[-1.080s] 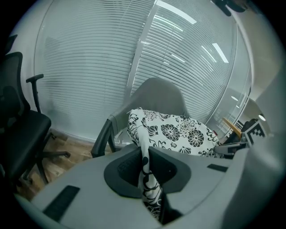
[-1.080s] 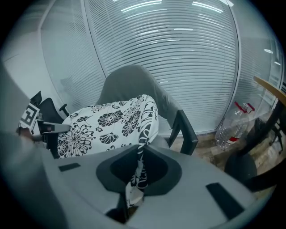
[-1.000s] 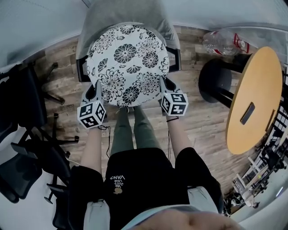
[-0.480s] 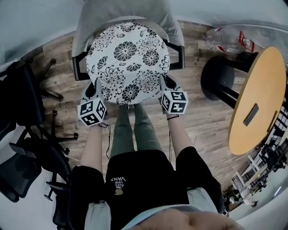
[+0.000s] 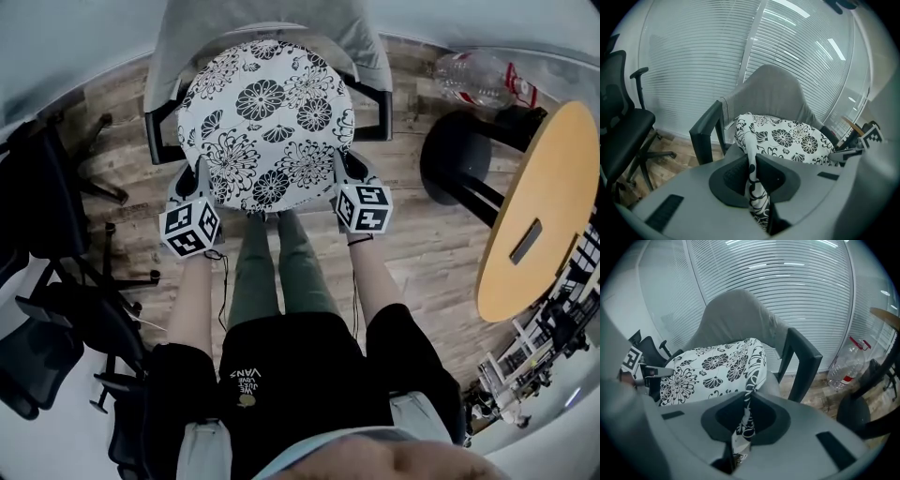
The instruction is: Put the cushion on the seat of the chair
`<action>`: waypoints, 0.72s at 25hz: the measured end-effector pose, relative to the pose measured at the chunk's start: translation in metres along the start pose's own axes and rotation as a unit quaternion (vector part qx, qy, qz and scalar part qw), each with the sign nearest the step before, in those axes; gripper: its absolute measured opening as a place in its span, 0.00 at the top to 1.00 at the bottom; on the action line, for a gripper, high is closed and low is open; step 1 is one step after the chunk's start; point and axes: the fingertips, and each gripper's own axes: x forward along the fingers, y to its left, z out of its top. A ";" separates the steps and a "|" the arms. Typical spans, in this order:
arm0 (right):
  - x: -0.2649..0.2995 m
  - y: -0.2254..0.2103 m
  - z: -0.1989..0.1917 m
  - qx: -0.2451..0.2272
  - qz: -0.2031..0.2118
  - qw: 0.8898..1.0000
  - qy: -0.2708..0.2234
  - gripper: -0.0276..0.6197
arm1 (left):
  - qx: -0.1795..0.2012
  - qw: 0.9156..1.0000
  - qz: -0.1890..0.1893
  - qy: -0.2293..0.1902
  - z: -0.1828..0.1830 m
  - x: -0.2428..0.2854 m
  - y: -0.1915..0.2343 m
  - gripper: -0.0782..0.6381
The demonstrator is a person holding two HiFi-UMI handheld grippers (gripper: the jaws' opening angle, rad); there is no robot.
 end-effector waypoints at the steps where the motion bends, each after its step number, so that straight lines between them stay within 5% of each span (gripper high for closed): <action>1: 0.000 0.000 0.001 0.000 -0.001 1.000 0.001 0.90 | 0.000 1.000 -0.001 0.001 0.000 0.001 0.000 0.83; 18: 0.017 -0.005 -0.025 0.001 -0.008 1.000 0.026 0.90 | -0.008 1.000 -0.004 0.029 -0.033 0.018 0.004 0.83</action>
